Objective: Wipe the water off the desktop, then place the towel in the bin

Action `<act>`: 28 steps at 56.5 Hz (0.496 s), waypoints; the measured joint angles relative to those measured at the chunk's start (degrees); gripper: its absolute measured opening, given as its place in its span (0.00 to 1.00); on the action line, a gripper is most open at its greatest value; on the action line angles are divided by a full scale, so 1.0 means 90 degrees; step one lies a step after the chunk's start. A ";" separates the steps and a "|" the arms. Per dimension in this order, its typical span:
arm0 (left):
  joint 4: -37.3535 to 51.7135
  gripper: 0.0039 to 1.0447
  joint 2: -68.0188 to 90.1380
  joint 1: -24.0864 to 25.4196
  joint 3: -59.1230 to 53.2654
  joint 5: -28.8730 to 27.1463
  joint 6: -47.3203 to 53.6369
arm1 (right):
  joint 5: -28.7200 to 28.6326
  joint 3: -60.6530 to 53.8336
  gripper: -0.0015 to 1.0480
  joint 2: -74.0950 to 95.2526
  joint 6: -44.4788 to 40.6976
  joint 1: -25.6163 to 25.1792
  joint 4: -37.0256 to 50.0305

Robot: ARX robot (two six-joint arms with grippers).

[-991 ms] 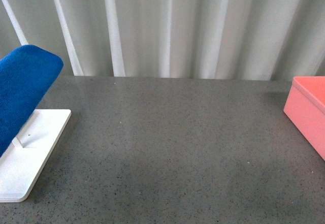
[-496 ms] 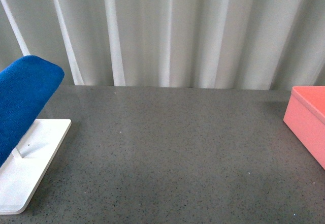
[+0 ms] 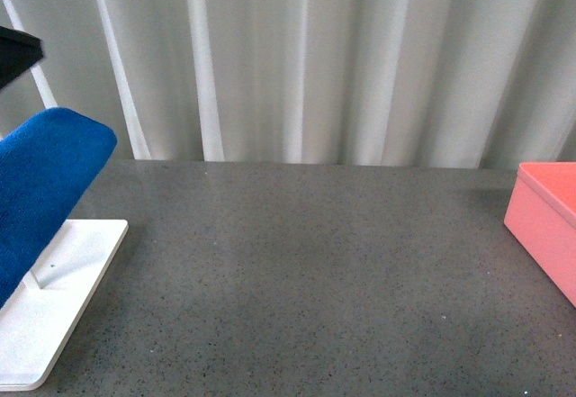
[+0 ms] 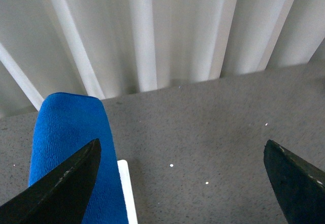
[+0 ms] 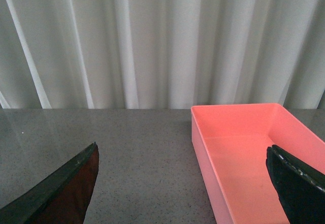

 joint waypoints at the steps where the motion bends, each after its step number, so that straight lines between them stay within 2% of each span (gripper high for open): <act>1: -0.0141 0.94 0.0219 0.0022 0.0228 -0.0012 0.0107 | 0.0000 0.0000 0.93 0.0000 0.0000 0.0000 -0.0002; 11: -0.1375 0.94 0.1882 0.0255 0.2205 -0.0699 0.1107 | 0.0000 0.0000 0.93 0.0000 0.0000 0.0000 -0.0002; 16: -0.2441 0.94 0.2701 0.0493 0.3441 -0.1248 0.1783 | 0.0000 0.0000 0.93 0.0000 0.0000 0.0000 -0.0002; 20: -0.2997 0.94 0.3011 0.0634 0.3949 -0.1542 0.2205 | 0.0000 0.0000 0.93 0.0000 0.0000 0.0000 -0.0002; 28: -0.3504 0.94 0.3271 0.0736 0.4430 -0.1950 0.2652 | 0.0000 0.0000 0.93 0.0000 0.0000 0.0000 -0.0002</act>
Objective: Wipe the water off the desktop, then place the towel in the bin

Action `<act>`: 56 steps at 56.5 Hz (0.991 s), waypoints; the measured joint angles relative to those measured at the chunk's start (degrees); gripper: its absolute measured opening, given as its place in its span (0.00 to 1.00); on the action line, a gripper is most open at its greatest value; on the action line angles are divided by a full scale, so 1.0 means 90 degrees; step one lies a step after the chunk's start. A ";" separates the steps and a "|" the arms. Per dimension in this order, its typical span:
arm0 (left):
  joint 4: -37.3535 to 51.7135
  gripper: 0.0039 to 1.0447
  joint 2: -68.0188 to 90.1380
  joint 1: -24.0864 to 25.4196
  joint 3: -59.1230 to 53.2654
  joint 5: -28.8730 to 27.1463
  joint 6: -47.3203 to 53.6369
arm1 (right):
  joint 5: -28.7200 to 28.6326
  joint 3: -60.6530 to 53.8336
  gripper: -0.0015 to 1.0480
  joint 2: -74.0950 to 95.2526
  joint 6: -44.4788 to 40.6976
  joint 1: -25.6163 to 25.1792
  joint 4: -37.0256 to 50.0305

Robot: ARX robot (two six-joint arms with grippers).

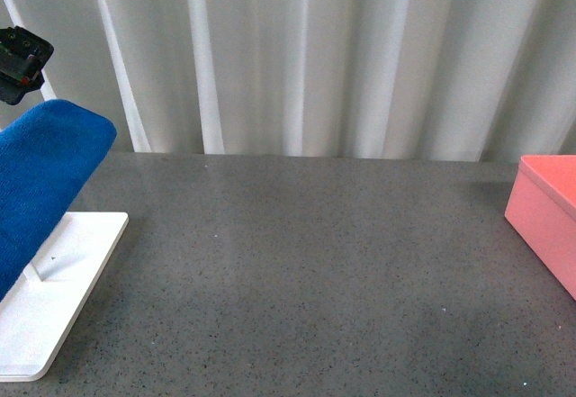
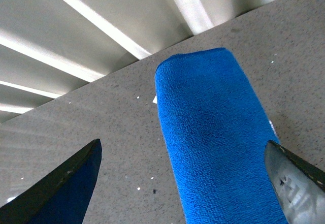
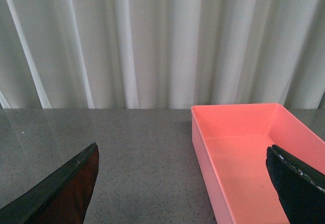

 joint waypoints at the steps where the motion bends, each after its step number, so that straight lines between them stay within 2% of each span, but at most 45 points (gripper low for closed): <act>1: -0.0073 0.94 0.0041 0.0007 0.0041 -0.0104 0.0068 | 0.0000 0.0000 0.93 0.0000 0.0000 0.0000 0.0002; 24: -0.0085 0.94 0.0624 0.0284 0.0075 -0.0158 0.0136 | 0.0000 0.0000 0.93 0.0000 0.0000 0.0000 0.0000; 37: -0.0799 0.94 0.0840 0.0384 0.0296 0.0308 -0.0522 | 0.0000 0.0000 0.93 0.0000 0.0000 0.0000 0.0000; 56: -0.0721 0.94 0.0954 0.0301 0.0272 0.0345 -0.0697 | 0.0000 0.0000 0.93 0.0000 0.0000 0.0000 0.0000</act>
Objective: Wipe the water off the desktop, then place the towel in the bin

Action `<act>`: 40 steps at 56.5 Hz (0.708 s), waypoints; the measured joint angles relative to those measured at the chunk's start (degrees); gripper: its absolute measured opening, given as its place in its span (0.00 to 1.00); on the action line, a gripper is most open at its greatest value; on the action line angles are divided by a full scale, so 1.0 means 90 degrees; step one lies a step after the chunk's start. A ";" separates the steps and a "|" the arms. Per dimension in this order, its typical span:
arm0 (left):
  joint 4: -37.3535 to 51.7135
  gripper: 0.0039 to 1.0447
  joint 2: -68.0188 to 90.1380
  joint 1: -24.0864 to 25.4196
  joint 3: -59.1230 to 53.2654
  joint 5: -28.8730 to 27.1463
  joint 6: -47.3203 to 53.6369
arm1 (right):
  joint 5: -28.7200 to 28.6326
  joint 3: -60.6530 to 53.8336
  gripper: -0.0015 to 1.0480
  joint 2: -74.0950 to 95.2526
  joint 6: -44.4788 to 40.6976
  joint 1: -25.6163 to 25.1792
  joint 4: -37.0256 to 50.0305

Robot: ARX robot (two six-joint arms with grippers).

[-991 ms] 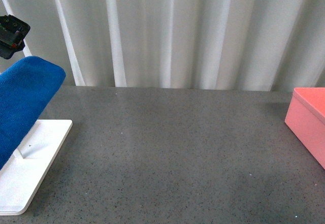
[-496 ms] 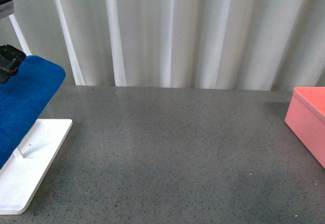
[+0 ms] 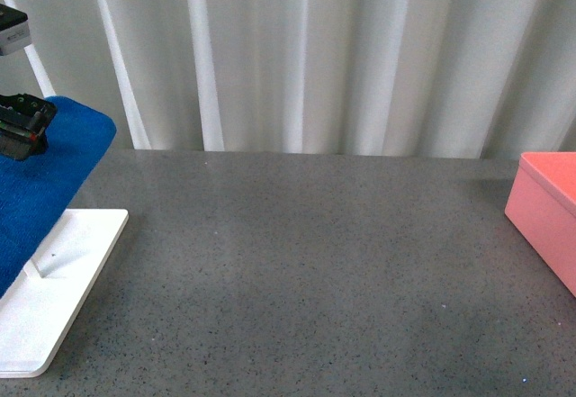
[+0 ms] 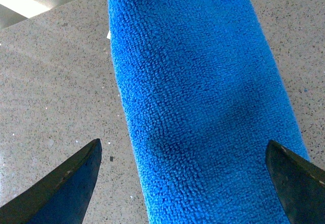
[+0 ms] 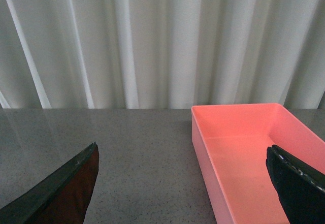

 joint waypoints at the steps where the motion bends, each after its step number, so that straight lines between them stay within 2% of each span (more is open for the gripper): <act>1: 0.0029 0.94 0.0015 -0.0005 -0.0007 -0.0015 0.0000 | 0.0000 0.0000 0.93 0.0000 0.0000 0.0000 0.0000; 25: 0.0369 0.94 0.0216 -0.0143 -0.0376 -0.0068 0.0032 | 0.0000 0.0000 0.93 0.0000 0.0000 0.0000 0.0000; 38: 0.0486 0.62 0.0221 -0.0163 -0.0483 -0.0109 0.0100 | 0.0000 0.0000 0.93 0.0000 0.0000 0.0000 0.0000; 40: 0.0486 0.53 0.0221 -0.0163 -0.0486 -0.0112 0.0107 | 0.0000 0.0000 0.93 0.0000 0.0000 0.0000 0.0000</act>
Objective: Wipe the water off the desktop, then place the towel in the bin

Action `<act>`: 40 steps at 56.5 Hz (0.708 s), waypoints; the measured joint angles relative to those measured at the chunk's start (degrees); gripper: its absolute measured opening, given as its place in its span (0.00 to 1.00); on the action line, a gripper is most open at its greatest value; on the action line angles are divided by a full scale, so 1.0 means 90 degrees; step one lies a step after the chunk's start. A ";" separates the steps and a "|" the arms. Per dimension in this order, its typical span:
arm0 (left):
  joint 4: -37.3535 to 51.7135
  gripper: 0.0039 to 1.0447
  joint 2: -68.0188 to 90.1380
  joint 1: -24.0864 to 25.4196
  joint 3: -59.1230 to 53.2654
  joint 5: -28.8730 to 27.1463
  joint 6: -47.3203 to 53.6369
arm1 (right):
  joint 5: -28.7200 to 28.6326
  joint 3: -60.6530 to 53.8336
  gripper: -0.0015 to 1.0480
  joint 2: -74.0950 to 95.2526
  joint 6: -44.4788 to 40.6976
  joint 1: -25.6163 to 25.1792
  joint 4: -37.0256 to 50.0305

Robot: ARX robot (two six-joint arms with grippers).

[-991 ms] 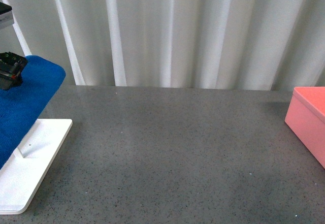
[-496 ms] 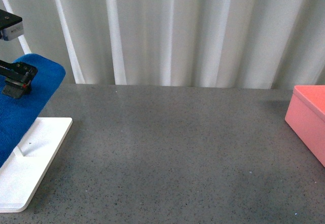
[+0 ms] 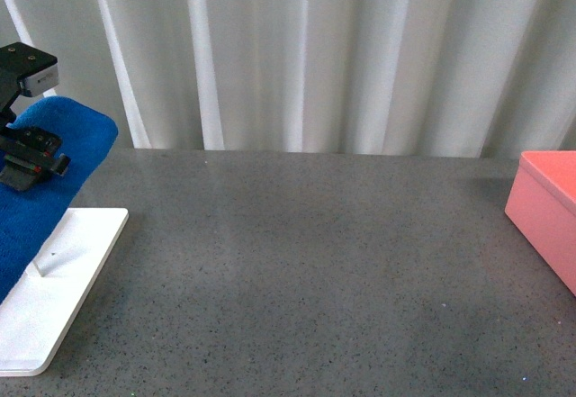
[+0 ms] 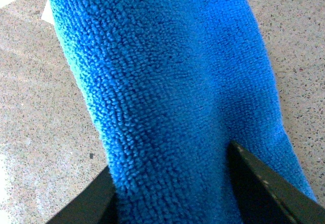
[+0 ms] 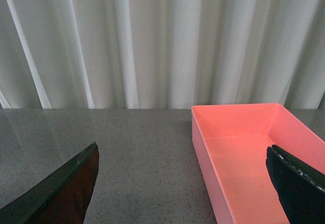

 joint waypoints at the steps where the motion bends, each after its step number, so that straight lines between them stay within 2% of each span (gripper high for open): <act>1: 0.0000 0.50 0.0000 0.0002 0.0000 -0.0010 0.0005 | 0.0000 0.0000 0.93 0.0000 0.0000 0.0000 0.0002; 5: 0.0005 0.33 -0.0007 0.0029 0.0002 -0.0063 0.0017 | 0.0000 0.0000 0.93 0.0000 0.0000 0.0000 0.0000; 10: -0.0012 0.17 -0.0070 0.0058 0.0032 -0.0019 0.0024 | 0.0000 0.0000 0.93 0.0000 0.0000 0.0000 0.0000; 15: -0.0073 0.07 -0.0146 0.0061 0.0046 0.0024 0.0039 | 0.0000 0.0000 0.93 0.0000 0.0000 0.0000 0.0002; 40: -0.0525 0.05 -0.0782 0.0134 0.0386 0.0182 0.0056 | 0.0000 0.0000 0.93 0.0000 0.0000 0.0000 0.0002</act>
